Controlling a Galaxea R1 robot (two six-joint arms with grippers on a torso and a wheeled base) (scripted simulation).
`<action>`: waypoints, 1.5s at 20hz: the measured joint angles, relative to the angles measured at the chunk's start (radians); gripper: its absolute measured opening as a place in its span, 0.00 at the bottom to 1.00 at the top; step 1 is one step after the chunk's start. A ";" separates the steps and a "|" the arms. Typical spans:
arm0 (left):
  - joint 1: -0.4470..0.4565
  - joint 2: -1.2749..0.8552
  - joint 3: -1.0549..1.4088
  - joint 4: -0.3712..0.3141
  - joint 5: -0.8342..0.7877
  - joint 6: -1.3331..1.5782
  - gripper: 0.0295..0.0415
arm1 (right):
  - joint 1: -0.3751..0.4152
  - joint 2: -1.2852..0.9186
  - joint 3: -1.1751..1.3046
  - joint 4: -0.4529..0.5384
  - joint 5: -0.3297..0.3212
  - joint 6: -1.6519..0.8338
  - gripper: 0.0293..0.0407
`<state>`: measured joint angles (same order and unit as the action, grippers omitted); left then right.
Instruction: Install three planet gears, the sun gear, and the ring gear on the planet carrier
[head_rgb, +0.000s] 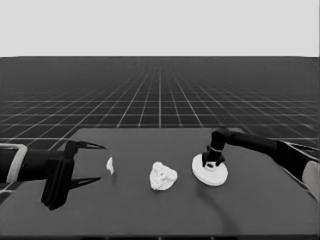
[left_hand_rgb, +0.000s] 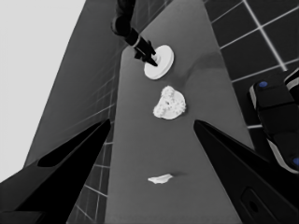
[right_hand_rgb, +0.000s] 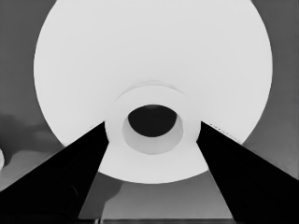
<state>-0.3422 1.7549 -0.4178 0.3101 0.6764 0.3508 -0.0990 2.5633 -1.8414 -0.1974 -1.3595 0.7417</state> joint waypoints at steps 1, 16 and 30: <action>0.000 0.000 0.000 0.000 0.000 0.000 0.75 | 0.000 0.000 0.000 0.000 0.000 0.000 0.49; 0.000 0.000 0.000 0.000 0.000 0.000 0.75 | 0.150 0.186 0.289 0.062 -0.162 0.498 0.49; 0.000 0.000 0.000 0.000 0.000 0.000 0.75 | 0.043 0.515 0.008 -0.035 -0.137 0.515 0.49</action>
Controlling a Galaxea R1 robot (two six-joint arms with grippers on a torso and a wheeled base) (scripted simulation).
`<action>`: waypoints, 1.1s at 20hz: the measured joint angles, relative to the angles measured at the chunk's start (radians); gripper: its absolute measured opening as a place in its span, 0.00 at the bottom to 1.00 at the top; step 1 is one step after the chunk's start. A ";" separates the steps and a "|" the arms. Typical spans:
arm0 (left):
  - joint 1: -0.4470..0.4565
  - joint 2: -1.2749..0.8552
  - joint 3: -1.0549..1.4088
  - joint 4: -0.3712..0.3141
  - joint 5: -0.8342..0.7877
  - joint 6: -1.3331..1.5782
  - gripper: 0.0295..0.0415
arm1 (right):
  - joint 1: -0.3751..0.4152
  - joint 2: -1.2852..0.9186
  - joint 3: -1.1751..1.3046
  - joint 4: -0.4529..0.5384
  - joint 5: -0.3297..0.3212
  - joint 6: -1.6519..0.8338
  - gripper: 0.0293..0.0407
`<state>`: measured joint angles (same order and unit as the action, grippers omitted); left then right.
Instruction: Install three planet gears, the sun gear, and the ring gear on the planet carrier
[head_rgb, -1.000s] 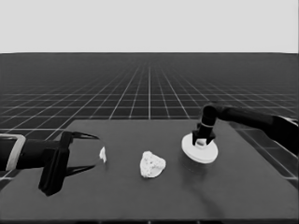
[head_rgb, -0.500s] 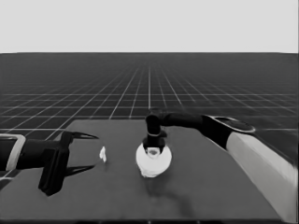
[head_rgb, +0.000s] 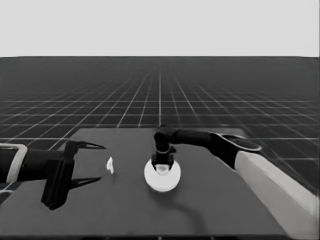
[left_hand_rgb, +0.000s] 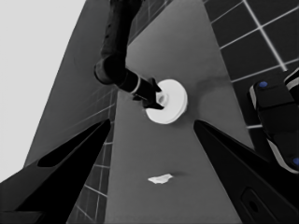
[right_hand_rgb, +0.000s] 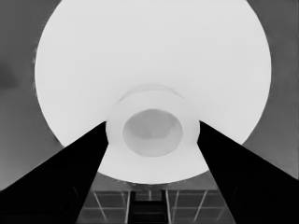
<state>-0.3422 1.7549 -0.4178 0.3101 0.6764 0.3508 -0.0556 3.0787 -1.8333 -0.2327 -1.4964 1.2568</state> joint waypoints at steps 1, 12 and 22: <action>0.000 0.000 0.000 0.000 0.000 0.000 0.75 | -0.001 0.000 -0.001 -0.001 0.001 -0.001 0.49; 0.000 0.000 0.000 0.000 0.000 0.000 0.75 | -0.005 0.001 -0.002 -0.003 0.002 0.056 0.49; 0.000 0.000 0.000 0.000 0.000 0.000 0.75 | -0.006 0.001 -0.002 -0.004 0.002 0.143 0.49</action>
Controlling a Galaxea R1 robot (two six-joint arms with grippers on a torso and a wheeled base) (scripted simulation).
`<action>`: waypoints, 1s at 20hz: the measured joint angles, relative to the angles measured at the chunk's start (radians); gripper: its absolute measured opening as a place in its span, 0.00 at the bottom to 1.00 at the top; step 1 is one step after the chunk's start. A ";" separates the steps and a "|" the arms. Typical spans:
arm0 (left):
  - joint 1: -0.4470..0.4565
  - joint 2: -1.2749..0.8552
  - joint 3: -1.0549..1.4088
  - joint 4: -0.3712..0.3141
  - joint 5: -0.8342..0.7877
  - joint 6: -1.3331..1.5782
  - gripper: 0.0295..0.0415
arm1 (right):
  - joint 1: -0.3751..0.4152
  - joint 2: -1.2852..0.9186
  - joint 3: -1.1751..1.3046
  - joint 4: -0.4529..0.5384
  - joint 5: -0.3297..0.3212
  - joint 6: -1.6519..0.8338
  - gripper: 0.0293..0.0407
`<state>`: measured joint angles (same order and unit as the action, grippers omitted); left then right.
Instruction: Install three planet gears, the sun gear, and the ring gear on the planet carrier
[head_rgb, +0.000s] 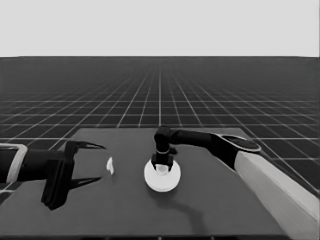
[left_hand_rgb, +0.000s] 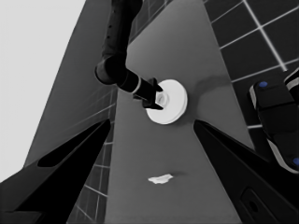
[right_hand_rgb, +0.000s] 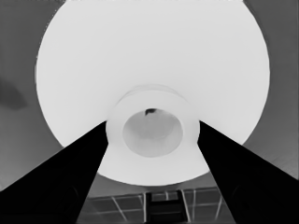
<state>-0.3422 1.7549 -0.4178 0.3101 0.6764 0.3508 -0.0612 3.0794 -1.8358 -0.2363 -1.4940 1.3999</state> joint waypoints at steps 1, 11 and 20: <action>0.000 0.000 0.000 0.000 0.000 0.000 0.75 | -0.002 0.000 0.000 0.001 0.000 0.009 0.49; 0.000 0.000 0.000 0.000 0.000 0.000 0.75 | -0.004 0.000 0.000 0.002 0.000 0.096 0.49; 0.000 0.000 0.000 0.000 0.000 0.000 0.75 | -0.006 0.000 0.000 0.002 0.000 0.175 0.49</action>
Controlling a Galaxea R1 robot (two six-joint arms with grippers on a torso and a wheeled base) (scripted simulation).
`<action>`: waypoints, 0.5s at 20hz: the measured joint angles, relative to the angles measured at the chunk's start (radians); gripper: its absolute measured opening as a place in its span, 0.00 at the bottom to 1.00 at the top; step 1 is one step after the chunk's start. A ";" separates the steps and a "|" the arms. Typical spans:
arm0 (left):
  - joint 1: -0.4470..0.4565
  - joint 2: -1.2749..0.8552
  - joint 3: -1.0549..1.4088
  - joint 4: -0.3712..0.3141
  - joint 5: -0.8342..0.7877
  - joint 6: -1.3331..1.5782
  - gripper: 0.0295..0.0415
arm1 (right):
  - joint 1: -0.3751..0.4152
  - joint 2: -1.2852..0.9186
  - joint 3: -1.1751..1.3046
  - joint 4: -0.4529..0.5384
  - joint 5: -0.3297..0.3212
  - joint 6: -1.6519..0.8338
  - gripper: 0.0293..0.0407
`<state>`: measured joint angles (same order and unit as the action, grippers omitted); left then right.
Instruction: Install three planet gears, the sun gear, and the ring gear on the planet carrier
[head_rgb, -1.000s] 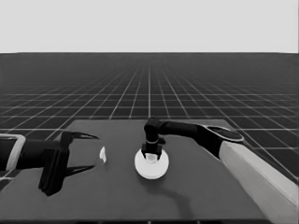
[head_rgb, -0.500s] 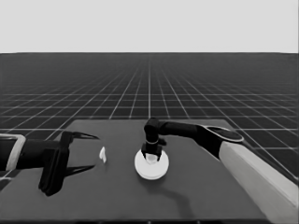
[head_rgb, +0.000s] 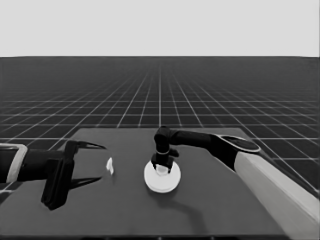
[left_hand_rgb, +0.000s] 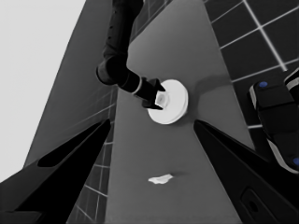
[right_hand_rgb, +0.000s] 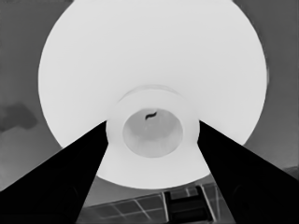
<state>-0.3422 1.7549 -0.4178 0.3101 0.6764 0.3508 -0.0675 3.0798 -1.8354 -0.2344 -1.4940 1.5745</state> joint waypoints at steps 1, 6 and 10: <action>0.000 0.000 0.000 0.000 0.000 0.000 0.75 | 0.000 0.000 0.000 0.000 0.000 0.009 0.49; 0.000 0.000 0.000 0.000 0.000 0.000 0.75 | 0.000 -0.001 0.000 0.000 0.000 0.052 0.49; 0.000 0.000 0.000 0.000 0.000 0.000 0.75 | -0.001 -0.001 0.000 0.000 0.000 0.087 0.49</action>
<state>-0.3422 1.7549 -0.4178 0.3101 0.6764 0.3508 -0.0682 3.0790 -1.8358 -0.2347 -1.4943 1.6617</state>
